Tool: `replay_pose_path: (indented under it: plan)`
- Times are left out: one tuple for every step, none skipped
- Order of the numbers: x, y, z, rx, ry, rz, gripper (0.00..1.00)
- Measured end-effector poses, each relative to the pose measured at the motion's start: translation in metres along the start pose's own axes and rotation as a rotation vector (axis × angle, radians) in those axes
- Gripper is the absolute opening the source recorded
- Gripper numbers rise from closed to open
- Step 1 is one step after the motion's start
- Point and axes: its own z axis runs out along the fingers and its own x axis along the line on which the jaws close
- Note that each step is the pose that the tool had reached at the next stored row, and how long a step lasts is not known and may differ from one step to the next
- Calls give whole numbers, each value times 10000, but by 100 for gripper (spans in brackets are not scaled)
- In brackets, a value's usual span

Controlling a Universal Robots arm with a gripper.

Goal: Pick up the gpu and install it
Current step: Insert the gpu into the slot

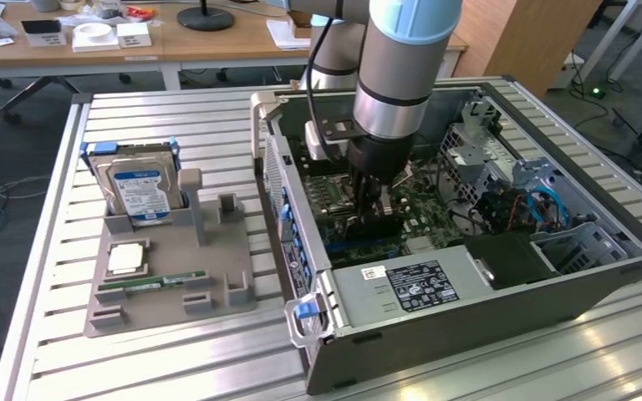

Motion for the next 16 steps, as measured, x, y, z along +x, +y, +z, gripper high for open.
replay_pose_path:
  plan:
    - [0, 3, 3, 1, -2, 1, 26]
    - [0, 5, 4, 2, -1, 0, 26]
    - [0, 6, 4, 1, 0, -1, 26]
    - [0, 6, 4, 1, 0, -2, 26]
    - [0, 6, 4, 0, 0, -3, 26]
    - [0, 6, 3, 0, 1, -2, 26]
    - [1, 8, 4, 1, 1, -1, 26]
    - [1, 10, 5, 0, 1, 0, 26]
    - [1, 12, 6, 0, 3, 0, 26]
    - [1, 14, 6, 0, 1, -1, 26]
    - [1, 14, 7, 0, 1, -2, 26]
    - [1, 15, 7, 0, 0, -2, 26]
    - [1, 15, 7, 0, 0, -2, 26]
    - [1, 16, 7, 0, 0, -1, 26]
    - [1, 16, 7, 0, 1, -1, 26]
    - [1, 16, 7, 0, 1, -1, 26]
